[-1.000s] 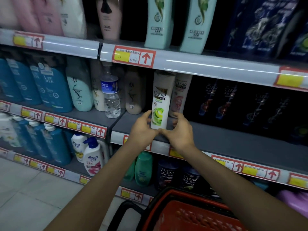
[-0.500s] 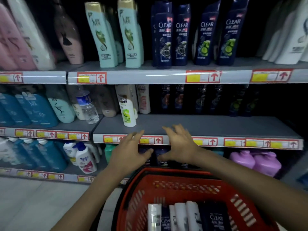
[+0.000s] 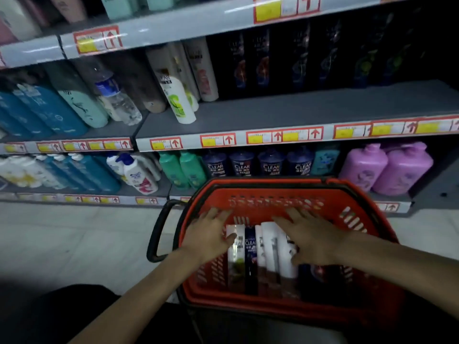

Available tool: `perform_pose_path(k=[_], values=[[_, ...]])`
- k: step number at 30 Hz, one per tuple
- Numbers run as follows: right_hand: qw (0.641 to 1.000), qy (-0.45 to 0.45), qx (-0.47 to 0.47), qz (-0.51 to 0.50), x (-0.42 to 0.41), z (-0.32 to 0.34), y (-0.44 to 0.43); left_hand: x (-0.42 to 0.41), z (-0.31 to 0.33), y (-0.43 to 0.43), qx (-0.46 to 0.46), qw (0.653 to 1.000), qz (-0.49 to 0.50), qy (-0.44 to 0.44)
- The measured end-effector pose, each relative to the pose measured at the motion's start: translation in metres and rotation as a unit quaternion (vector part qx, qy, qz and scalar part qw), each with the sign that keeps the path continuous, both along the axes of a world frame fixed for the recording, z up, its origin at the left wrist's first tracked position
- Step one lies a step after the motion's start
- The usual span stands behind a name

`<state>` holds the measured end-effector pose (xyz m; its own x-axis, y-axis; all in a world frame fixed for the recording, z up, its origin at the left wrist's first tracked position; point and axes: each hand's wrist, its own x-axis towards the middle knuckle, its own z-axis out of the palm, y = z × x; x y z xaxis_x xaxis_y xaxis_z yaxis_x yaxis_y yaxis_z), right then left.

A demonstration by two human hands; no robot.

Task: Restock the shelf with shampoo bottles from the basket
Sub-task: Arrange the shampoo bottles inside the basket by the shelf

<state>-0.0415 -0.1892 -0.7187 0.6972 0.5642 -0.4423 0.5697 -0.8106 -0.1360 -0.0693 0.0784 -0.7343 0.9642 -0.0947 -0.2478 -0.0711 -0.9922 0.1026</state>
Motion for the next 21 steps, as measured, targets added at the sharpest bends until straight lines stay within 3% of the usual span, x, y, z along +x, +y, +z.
perform_pose_path(k=[5, 12, 21], values=[[0.996, 0.001, -0.050, 0.078, -0.014, -0.032, 0.002, 0.013, -0.054, -0.014, 0.066, 0.995, -0.038, 0.065], [0.994, -0.018, -0.073, 0.074, -0.006, -0.046, -0.014, 0.051, -0.124, -0.037, 0.135, 0.980, -0.049, 0.134], [0.994, -0.020, -0.090, 0.056, 0.002, -0.059, -0.034, 0.071, -0.175, -0.051, 0.194, 0.976, -0.027, 0.097]])
